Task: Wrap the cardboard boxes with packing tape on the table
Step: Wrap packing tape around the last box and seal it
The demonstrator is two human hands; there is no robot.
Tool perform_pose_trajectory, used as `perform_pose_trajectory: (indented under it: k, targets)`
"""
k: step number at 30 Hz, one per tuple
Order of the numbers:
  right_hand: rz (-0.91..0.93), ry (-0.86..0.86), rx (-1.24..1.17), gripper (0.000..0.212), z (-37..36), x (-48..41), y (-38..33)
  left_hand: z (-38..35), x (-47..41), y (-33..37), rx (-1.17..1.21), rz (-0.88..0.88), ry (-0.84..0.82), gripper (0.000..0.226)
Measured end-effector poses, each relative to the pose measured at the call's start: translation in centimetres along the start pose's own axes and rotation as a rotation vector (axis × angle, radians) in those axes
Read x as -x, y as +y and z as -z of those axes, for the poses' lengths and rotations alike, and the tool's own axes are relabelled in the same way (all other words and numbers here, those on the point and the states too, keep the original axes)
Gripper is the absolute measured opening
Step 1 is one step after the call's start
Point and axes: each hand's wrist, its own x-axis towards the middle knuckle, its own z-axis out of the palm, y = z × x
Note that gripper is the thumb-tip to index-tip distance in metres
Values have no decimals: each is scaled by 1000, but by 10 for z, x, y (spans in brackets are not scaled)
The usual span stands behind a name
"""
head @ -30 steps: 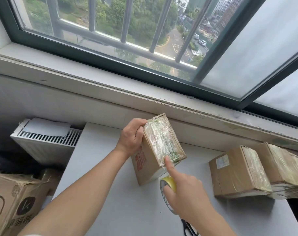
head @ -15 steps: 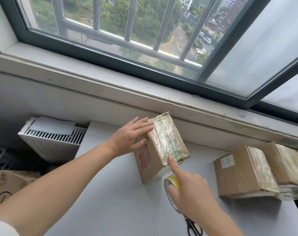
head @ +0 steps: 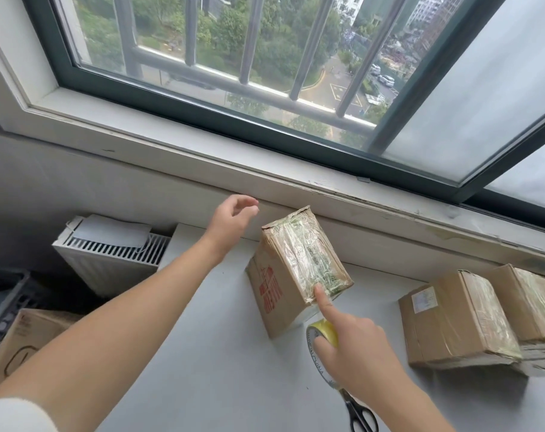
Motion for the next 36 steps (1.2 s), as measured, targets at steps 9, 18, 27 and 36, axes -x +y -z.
perform_pose_trajectory:
  k: [9,18,27,36]
  targets:
    - [-6,7,10,74,-5,-2,5,-69,16,-15,147,169,-47,17]
    - [19,12,3,77,-11,-5,5,-54,-18,27,-609,14,-330,32]
    - [82,-32,-2,89,-24,3,-26,-85,-44,38,-522,129,-506,29]
    - [105,-15,-47,88,-26,6,-19,-112,-48,46,-769,-39,-558,34]
